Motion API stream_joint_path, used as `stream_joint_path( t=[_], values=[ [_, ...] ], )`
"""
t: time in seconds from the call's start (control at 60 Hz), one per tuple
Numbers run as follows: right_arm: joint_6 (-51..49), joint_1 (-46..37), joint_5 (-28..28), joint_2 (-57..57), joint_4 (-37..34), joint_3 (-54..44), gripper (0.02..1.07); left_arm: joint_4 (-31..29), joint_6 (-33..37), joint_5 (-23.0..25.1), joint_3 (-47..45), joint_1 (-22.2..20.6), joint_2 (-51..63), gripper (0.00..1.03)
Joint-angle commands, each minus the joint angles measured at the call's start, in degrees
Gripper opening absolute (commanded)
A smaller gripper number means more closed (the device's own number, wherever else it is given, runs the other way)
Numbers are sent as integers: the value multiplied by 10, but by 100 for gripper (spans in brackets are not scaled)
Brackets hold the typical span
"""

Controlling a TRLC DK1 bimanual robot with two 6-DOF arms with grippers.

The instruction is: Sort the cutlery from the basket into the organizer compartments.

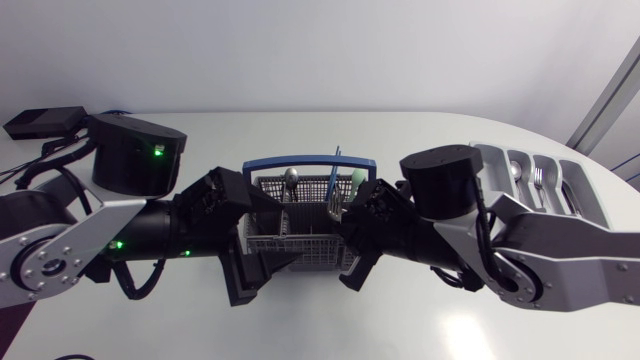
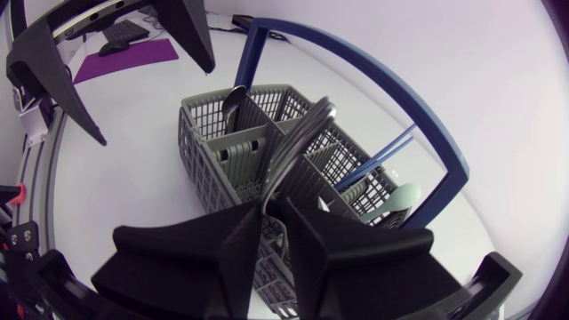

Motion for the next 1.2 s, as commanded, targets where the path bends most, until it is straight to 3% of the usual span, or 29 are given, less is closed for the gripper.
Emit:
stream_joint_path(
  t=[0.0,0.117,0.333,0.6,0.833,1.183],
  values=[
    [10,-4,5,18,4,10,14,0,16,6,-13,4,-7,95],
    [7,-6,1,18,5,5,8,3,15,6,-13,3,-7,95],
    [5,-12,2,25,5,8,8,10,11,6,-13,-1,-1,95],
    [8,-11,7,-49,-24,10,8,32,12,3,-21,-6,28,95],
    [-2,27,21,-120,-60,-3,8,54,12,-30,-19,-19,45,95],
    [-18,34,15,-90,-35,-29,8,95,4,-70,-14,-62,99,95]
  ],
)
